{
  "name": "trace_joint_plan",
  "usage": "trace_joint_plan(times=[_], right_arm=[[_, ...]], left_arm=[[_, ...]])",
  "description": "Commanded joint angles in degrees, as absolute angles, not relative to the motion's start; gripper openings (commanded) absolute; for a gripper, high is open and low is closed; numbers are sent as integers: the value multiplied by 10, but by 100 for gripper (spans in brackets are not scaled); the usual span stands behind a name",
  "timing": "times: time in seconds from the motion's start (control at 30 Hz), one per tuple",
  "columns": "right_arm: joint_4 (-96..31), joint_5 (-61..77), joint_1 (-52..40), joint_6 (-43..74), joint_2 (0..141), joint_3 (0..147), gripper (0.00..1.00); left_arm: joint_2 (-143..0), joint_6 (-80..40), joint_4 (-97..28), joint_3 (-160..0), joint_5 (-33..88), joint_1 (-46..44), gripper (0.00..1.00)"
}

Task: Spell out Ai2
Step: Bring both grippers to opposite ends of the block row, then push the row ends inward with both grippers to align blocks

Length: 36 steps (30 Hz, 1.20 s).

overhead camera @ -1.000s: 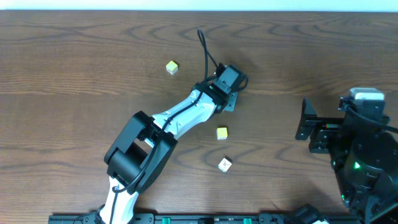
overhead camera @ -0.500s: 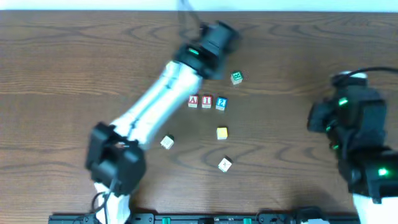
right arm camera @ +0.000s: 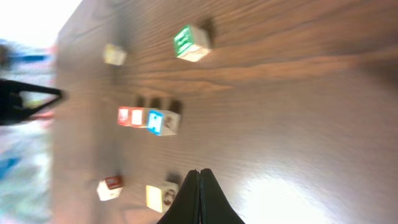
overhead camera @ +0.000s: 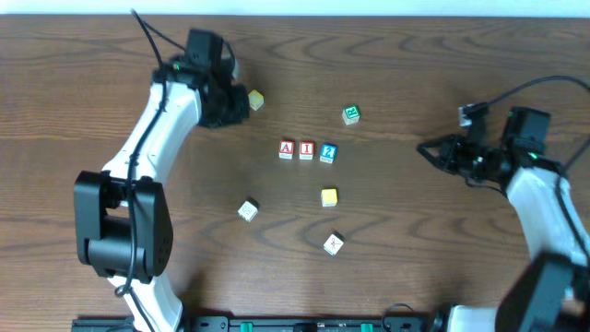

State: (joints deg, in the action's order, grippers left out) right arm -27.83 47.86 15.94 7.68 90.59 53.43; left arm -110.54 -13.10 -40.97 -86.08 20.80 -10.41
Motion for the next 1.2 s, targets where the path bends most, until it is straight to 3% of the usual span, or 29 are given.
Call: trace_joint_plan(times=[0.0, 0.2, 0.37, 1.17], right_arm=[[-231, 609, 141, 124, 962, 536, 1], [-142, 586, 74, 185, 1011, 536, 1], [-104, 565, 41, 209, 1039, 536, 1], [-9, 508, -42, 314, 1130, 536, 1]], left_arm=[[-1100, -140, -352, -796, 302, -103, 6], [-1100, -205, -193, -682, 362, -100, 6], [-1100, -243, -131, -638, 366, -100, 6], [-1115, -320, -66, -620, 341, -121, 6]])
